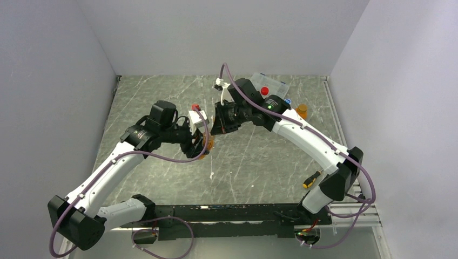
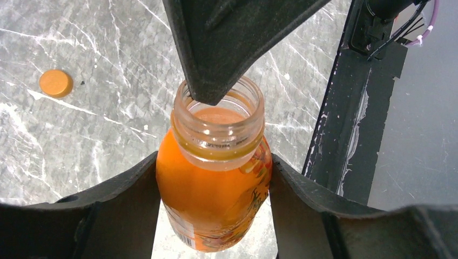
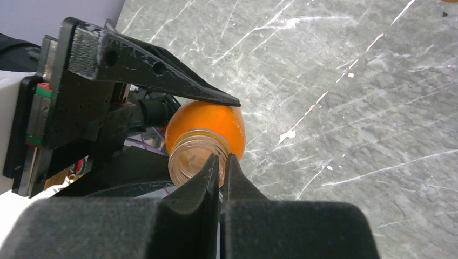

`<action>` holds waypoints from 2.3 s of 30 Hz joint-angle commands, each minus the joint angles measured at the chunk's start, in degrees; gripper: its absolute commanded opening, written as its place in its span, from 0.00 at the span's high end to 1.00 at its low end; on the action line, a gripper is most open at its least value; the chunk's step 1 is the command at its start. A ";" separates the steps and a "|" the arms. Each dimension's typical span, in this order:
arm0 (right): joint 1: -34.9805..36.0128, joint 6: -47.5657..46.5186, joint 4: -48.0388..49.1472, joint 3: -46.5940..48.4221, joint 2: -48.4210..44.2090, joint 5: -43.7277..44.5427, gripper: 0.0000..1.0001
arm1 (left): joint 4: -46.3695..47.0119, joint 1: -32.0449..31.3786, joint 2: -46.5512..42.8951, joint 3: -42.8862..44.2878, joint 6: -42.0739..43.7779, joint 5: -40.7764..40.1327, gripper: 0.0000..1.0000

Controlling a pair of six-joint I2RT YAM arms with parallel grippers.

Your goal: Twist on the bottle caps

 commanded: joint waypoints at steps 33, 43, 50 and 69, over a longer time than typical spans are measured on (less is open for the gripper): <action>-6.17 3.23 3.66 0.29 -8.93 -7.22 1.00 | 19.24 -0.08 -8.80 -7.20 -6.39 1.24 0.35; -6.04 3.09 2.48 3.04 -9.78 4.32 0.33 | 17.41 0.58 -10.24 -6.36 -8.51 -12.73 0.53; -5.98 1.11 0.21 6.46 -4.32 16.06 0.00 | 10.34 7.11 -9.98 -0.71 -15.79 -29.51 0.55; -3.83 -6.28 5.54 17.32 30.78 31.72 0.17 | 3.31 13.28 -15.20 12.70 -22.26 -37.04 0.63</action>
